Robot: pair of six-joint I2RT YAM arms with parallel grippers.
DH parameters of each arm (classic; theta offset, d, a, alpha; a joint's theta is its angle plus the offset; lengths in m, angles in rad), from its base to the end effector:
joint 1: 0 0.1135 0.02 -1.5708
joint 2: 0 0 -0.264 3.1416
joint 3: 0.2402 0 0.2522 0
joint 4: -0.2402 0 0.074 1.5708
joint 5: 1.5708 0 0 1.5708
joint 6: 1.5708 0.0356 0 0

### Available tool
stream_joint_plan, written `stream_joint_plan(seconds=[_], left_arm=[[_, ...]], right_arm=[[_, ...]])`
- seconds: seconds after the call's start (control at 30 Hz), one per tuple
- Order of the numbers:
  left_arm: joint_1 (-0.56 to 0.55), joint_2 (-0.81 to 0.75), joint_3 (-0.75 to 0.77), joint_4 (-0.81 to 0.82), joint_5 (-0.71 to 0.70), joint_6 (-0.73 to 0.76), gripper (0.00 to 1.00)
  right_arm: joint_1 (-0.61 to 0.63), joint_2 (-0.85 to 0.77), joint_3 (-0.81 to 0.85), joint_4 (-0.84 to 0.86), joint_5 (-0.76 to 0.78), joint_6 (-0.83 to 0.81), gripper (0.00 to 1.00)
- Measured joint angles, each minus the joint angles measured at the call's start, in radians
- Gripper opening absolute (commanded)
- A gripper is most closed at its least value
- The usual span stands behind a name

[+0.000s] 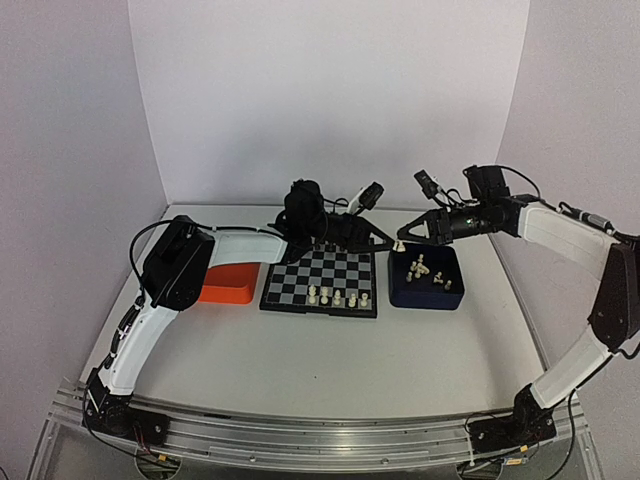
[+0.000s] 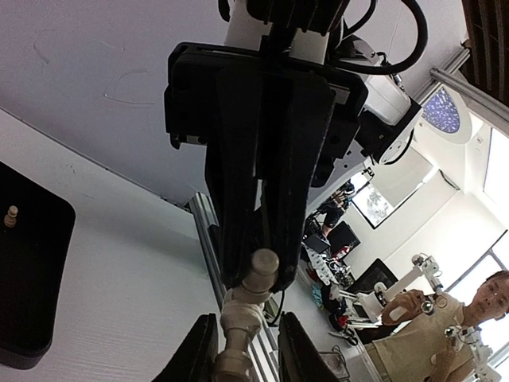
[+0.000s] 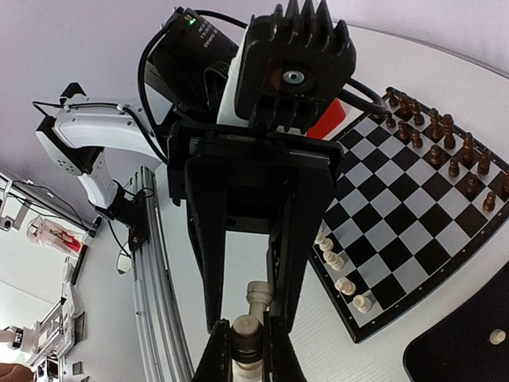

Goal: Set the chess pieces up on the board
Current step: Pick up the chess piece from the storage box.

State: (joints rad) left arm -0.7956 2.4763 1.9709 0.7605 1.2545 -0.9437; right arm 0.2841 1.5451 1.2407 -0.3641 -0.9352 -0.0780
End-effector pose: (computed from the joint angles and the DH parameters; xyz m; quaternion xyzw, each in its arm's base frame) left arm 0.3631 -0.4190 0.2318 0.4265 0.5280 -0.7210 0.1391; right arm 0.3179 0.1227 0.3023 -0.3380 0.7548 0.4435 0.3454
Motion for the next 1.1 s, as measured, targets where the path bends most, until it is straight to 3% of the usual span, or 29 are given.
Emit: stream_joint_plan(seconds=[0.13,0.2,0.53,0.77,0.9,1.1], left_arm=[[0.000,0.000,0.004,0.000,0.001,0.000,0.04],[0.002,0.000,0.005,-0.002,0.000,-0.003,0.00],[0.003,0.000,0.005,-0.110,-0.068,0.075,0.00],[0.001,0.008,0.107,-0.476,-0.403,0.266,0.06],[-0.002,0.041,0.181,-0.559,-0.537,0.326,0.09],[-0.041,0.178,0.371,-0.625,-0.674,0.426,0.14]], right_arm=[[0.003,0.013,0.000,-0.005,0.003,0.000,0.00],[0.003,0.014,0.000,-0.010,0.010,0.000,0.00],[0.003,-0.016,-0.027,-0.012,0.166,0.006,0.00],[0.005,-0.172,-0.103,-0.018,0.538,0.055,0.00],[0.005,-0.246,-0.136,-0.018,0.766,0.095,0.00],[0.005,-0.263,-0.178,-0.019,0.922,0.121,0.00]])
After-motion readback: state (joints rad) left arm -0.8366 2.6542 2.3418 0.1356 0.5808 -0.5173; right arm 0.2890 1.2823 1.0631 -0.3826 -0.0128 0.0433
